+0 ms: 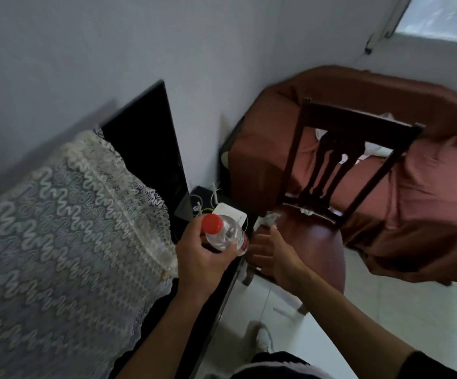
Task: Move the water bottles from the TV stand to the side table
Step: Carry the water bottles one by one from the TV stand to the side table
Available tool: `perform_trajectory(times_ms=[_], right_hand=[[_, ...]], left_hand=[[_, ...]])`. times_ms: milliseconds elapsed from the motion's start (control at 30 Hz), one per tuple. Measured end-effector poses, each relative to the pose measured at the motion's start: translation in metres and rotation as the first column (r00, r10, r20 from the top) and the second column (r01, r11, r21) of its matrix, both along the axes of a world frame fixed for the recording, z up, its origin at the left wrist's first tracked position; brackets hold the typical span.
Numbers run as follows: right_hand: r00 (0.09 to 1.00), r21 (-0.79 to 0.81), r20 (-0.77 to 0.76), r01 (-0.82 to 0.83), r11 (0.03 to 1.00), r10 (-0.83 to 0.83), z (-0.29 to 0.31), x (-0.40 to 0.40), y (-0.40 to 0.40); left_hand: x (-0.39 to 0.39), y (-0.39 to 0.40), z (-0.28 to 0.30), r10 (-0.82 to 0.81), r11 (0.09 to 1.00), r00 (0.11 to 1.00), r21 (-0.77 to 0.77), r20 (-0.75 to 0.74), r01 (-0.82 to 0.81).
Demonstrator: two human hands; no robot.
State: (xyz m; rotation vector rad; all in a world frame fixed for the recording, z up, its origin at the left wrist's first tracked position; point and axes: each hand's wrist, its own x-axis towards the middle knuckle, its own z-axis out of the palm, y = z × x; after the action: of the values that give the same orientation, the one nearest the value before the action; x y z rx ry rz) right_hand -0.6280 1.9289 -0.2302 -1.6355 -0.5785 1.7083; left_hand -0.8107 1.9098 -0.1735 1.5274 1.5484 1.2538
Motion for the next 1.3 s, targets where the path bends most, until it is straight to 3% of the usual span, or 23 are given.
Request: perform_trajectory(times_ms=[367,700,867,1067,1300], right_hand=[[0.921,0.020,-0.082,0.383,0.924,-0.380,0.032,0.015,-0.096],[0.786,0.019,-0.158,0.607,0.794,-0.597,0.052,0.062,-0.207],[0.716,0.026,-0.207,0.685,0.728,-0.666,0.057,0.098,-0.262],[0.634,0.026,-0.235,0.762,0.648,-0.737,0.057,0.155,-0.351],[0.526,0.014,-0.257,0.841,0.541,-0.810,0.050,0.231,-0.474]], left_hand=[[0.017,-0.027,0.019,-0.327,0.939,0.945,0.123,0.033,0.321],[0.086,-0.086,0.039,-0.619,0.764,0.783,0.178,-0.066,0.620],[0.135,-0.124,0.050,-0.692,0.697,0.719,0.206,-0.058,0.687],[0.215,-0.195,0.054,-0.760,0.597,0.629,0.207,-0.161,0.775],[0.312,-0.301,0.066,-0.851,0.427,0.465,0.194,-0.244,0.883]])
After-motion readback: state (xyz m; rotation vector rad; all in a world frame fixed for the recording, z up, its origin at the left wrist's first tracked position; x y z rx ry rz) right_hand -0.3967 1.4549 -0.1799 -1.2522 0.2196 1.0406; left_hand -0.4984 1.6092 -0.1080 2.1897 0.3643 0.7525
